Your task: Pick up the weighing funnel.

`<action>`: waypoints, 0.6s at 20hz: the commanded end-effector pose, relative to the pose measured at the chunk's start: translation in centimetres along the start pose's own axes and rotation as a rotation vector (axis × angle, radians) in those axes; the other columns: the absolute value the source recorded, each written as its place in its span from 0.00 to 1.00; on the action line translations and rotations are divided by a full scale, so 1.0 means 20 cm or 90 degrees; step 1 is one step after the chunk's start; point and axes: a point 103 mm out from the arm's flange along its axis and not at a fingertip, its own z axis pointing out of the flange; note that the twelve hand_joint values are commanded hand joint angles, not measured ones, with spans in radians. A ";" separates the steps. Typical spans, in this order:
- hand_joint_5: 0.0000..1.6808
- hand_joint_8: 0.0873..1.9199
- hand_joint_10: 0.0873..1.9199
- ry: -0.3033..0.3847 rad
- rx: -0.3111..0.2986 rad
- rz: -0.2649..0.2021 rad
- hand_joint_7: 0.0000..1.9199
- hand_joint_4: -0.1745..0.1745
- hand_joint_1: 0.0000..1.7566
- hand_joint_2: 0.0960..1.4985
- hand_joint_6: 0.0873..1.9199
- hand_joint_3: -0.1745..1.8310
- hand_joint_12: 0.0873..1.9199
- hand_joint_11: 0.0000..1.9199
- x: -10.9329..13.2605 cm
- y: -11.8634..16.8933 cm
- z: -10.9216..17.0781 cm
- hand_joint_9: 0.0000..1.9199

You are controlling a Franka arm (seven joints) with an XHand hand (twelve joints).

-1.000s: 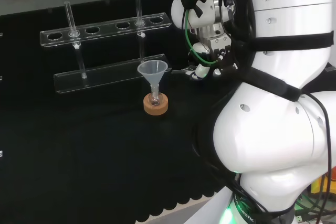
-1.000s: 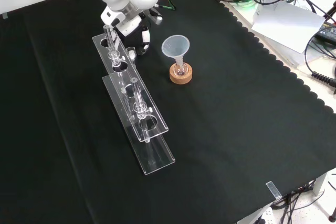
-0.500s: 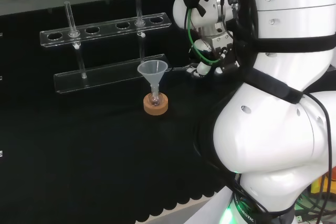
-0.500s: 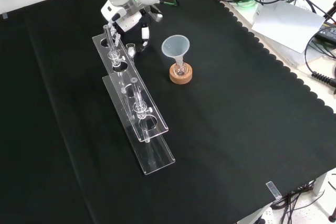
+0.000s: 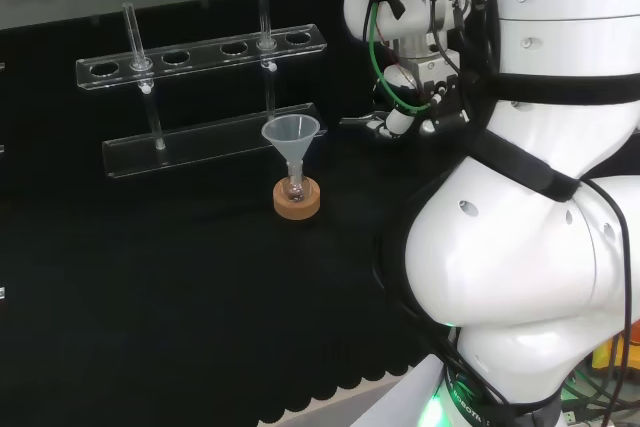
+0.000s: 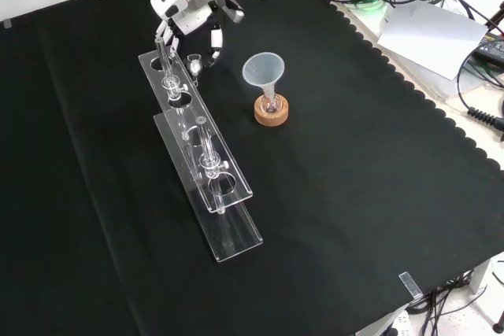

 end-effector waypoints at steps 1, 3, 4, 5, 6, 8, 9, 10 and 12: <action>0.69 0.31 0.25 0.045 -0.014 0.020 0.23 1.00 0.62 0.42 0.44 0.43 0.65 0.25 -0.05 -0.07 -0.06 0.39; 0.69 0.31 0.25 0.054 -0.021 0.022 0.23 1.00 0.62 0.42 0.43 0.43 0.65 0.25 -0.06 -0.10 -0.08 0.39; 0.69 0.31 0.25 0.062 -0.024 0.022 0.23 1.00 0.62 0.42 0.43 0.43 0.65 0.25 -0.07 -0.11 -0.09 0.39; 0.69 0.31 0.25 0.064 -0.027 0.024 0.23 1.00 0.62 0.42 0.43 0.43 0.65 0.25 -0.07 -0.12 -0.10 0.39; 0.69 0.31 0.25 0.063 -0.029 0.025 0.23 1.00 0.62 0.42 0.43 0.43 0.65 0.25 -0.07 -0.13 -0.11 0.39; 0.69 0.31 0.24 0.059 -0.034 0.026 0.23 1.00 0.62 0.42 0.43 0.43 0.65 0.25 -0.06 -0.16 -0.13 0.39; 0.69 0.31 0.24 0.056 -0.036 0.025 0.23 1.00 0.62 0.42 0.43 0.43 0.65 0.25 -0.06 -0.17 -0.14 0.39; 0.69 0.31 0.24 0.052 -0.036 0.025 0.23 1.00 0.62 0.42 0.43 0.43 0.65 0.25 -0.05 -0.19 -0.15 0.39; 0.69 0.30 0.24 0.039 -0.036 0.022 0.23 1.00 0.62 0.42 0.43 0.43 0.65 0.25 -0.04 -0.22 -0.18 0.39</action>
